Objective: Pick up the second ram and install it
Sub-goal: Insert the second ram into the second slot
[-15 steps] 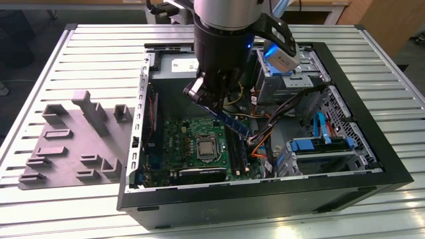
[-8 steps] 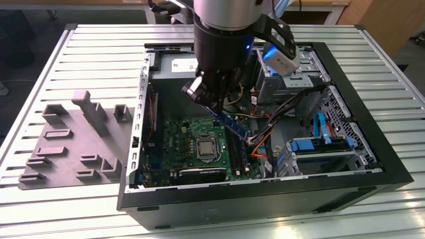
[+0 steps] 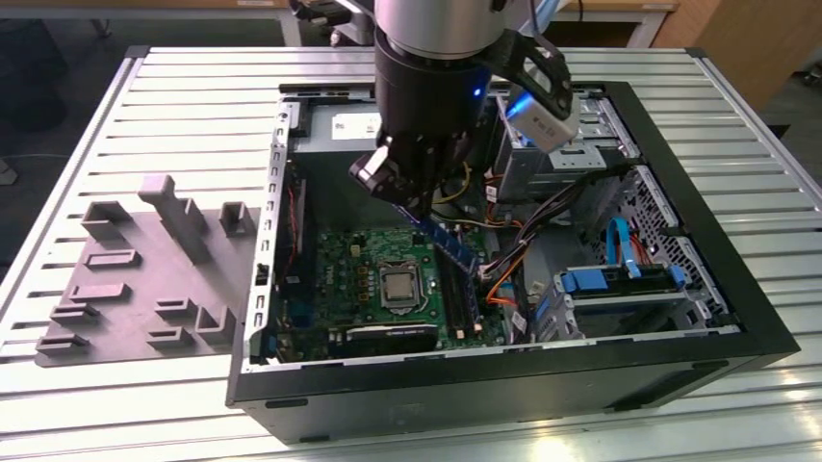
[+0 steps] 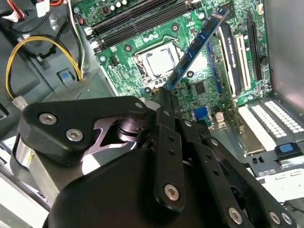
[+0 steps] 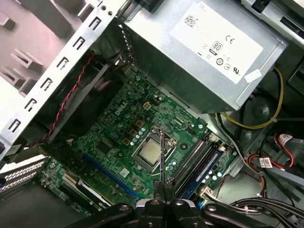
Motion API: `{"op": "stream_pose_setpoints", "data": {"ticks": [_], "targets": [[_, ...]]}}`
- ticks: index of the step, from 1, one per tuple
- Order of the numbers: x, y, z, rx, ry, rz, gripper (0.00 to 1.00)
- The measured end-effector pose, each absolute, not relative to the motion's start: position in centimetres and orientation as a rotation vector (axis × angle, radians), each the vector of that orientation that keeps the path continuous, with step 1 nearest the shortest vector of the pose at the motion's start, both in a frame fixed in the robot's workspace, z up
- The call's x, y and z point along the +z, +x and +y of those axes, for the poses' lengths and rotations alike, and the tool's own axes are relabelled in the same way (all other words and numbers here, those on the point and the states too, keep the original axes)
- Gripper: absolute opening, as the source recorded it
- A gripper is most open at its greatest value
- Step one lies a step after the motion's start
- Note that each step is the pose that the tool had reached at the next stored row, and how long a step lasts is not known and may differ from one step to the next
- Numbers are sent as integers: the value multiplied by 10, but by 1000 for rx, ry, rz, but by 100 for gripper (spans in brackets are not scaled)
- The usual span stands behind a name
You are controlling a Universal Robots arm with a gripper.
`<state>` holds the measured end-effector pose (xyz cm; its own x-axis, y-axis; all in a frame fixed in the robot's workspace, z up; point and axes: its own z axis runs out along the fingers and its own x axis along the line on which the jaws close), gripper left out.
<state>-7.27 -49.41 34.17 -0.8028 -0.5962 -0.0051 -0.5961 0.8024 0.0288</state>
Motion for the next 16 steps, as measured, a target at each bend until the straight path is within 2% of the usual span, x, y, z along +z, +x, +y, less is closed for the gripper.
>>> {"op": "stream_pose_setpoints", "data": {"ticks": [16], "targets": [[341, -73, -494, -46, 781, -3040, 11]]}}
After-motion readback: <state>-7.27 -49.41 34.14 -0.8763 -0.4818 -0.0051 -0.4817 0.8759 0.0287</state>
